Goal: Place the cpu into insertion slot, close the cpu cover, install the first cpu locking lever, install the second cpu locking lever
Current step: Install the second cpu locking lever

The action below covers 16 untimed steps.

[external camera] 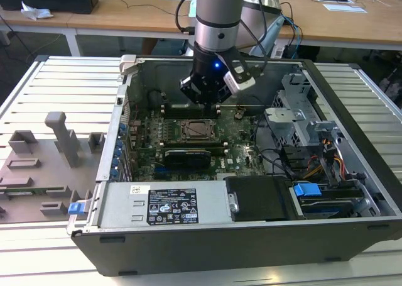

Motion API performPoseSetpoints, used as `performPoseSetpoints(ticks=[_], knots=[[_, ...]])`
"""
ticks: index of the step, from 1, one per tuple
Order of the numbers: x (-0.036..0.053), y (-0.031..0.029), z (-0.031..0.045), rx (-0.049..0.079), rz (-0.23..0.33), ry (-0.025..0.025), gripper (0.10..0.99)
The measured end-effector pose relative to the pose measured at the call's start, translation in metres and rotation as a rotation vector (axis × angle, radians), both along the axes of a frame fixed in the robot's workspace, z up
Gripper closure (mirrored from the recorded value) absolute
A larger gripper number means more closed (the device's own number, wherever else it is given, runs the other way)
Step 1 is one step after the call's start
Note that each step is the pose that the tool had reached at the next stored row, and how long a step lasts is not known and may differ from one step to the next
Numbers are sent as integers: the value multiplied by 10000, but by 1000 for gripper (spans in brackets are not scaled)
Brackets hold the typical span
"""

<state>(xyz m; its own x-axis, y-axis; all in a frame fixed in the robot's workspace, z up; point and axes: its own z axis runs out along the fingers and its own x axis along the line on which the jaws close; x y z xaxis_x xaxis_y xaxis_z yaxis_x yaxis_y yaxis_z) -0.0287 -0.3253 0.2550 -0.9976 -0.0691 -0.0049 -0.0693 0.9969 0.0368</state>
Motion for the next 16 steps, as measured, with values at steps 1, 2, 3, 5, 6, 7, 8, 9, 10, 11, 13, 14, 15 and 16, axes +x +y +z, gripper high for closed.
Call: performPoseSetpoints(ticks=[1, 2, 3, 5, 6, 7, 8, 9, 10, 11, 13, 14, 15, 16], knots=[[0, -15, -1, 1, 0, -1, 980], [0, -34, -1, 2, 1, -1, 980], [0, -52, -1, 2, 1, -1, 980], [0, -149, 0, 1, 0, -1, 980], [0, -202, -1, 1, 0, 0, 980], [0, -266, -4, 2, 1, -1, 980], [0, -289, -6, 2, 1, -1, 980], [-2, -308, -10, 7, 2, -2, 980], [-4, -323, -13, 19, 2, -1, 980], [-6, -342, -17, 50, 1, -2, 980], [-14, -414, -29, 403, 0, -1, 980], [-18, -438, -36, 464, 1, -1, 980], [-21, -450, -41, 494, 1, -1, 980], [-27, -461, -49, 523, 0, -1, 980]])
